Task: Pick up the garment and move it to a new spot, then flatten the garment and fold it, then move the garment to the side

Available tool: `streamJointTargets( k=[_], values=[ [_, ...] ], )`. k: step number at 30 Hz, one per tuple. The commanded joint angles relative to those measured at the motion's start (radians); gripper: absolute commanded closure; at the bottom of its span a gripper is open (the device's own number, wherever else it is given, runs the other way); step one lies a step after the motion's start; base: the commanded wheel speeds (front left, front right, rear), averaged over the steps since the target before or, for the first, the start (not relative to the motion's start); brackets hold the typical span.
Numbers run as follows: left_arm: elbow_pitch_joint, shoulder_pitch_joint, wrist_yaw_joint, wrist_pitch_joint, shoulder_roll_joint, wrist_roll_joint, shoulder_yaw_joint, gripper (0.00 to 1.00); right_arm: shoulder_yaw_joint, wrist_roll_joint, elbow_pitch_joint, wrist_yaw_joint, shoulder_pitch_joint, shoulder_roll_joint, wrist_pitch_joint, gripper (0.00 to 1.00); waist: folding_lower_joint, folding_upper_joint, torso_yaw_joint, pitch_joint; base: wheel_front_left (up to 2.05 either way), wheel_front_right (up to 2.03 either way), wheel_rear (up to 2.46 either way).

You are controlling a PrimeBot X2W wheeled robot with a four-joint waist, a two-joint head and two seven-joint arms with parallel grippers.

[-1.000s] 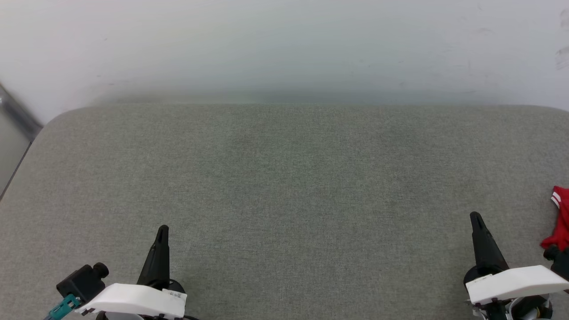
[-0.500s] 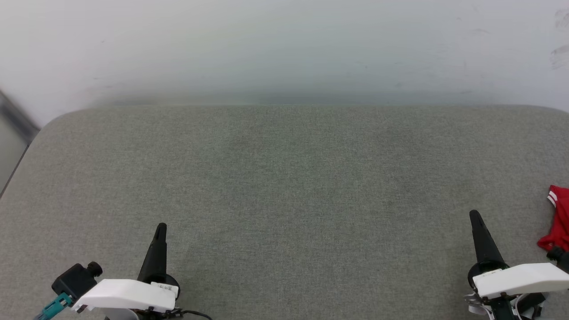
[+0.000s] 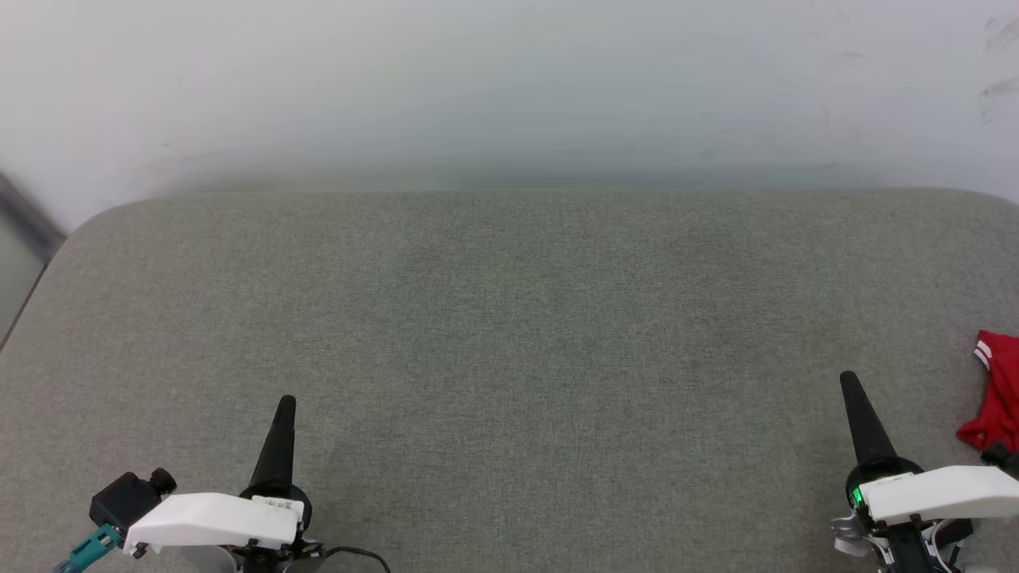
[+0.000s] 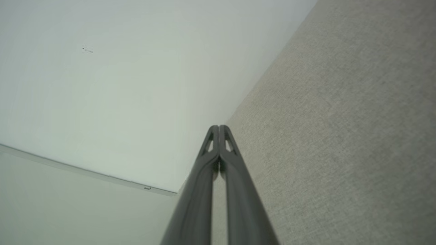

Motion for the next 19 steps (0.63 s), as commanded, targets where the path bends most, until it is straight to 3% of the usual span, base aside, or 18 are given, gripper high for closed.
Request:
streamJointTargets(
  k=[1, 19],
  values=[
    [-0.005, -0.026, -0.003, 0.007, 0.004, -0.023, 0.004, 1.00, -0.004, 0.025, -0.005, 0.000, -0.020, 0.002, 0.004, 1.00, 0.0000, -0.0001, -0.001, 0.000, 0.00, 0.00, 0.00],
    [0.018, -0.045, -0.003, 0.053, 0.003, -0.188, 0.021, 1.00, -0.010, 0.193, 0.017, 0.000, -0.032, 0.002, 0.037, 1.00, 0.0000, -0.0001, -0.011, -0.005, 0.00, 0.00, 0.00]
  ],
)
